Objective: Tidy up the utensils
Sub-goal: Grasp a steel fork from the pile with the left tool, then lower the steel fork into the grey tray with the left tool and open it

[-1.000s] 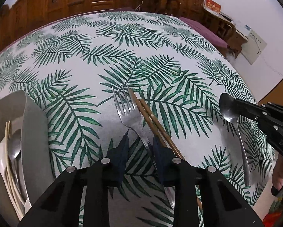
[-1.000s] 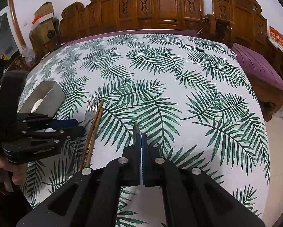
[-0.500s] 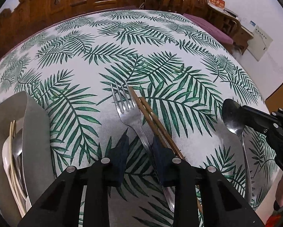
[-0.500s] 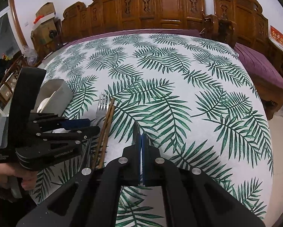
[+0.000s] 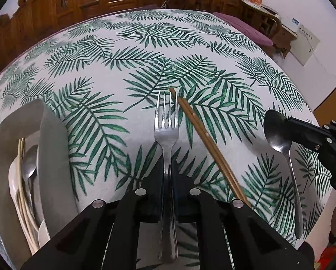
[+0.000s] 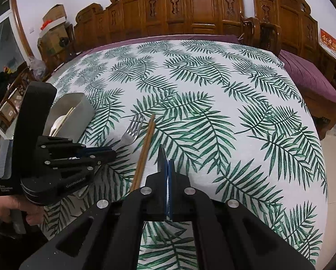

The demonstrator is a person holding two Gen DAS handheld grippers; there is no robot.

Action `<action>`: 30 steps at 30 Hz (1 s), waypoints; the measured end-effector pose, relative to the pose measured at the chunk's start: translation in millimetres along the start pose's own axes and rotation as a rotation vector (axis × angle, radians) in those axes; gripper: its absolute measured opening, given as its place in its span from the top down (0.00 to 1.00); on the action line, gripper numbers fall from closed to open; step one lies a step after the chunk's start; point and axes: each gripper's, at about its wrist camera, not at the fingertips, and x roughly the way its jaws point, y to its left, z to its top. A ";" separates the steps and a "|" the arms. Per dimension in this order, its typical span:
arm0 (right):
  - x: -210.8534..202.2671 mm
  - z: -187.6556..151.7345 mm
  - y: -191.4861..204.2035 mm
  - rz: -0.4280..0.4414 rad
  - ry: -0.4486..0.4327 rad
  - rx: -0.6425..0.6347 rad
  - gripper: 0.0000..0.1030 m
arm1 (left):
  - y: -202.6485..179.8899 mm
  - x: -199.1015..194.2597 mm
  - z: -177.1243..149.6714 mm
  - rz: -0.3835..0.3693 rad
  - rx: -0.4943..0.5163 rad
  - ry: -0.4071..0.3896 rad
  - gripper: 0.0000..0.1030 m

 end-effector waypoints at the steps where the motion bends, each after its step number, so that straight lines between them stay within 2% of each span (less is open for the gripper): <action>1: -0.6 0.1 1.6 0.000 0.000 -0.002 0.98 | 1.0 -2.2 -0.9 -0.001 0.001 -0.004 0.94; 15: -17.5 15.0 33.1 0.003 -0.032 -0.040 0.98 | 22.5 -58.9 -4.4 -0.013 0.004 -0.094 0.94; 30: -6.5 37.2 81.4 0.035 -0.049 -0.075 0.98 | 79.6 -121.9 -20.8 -0.030 -0.043 -0.202 0.94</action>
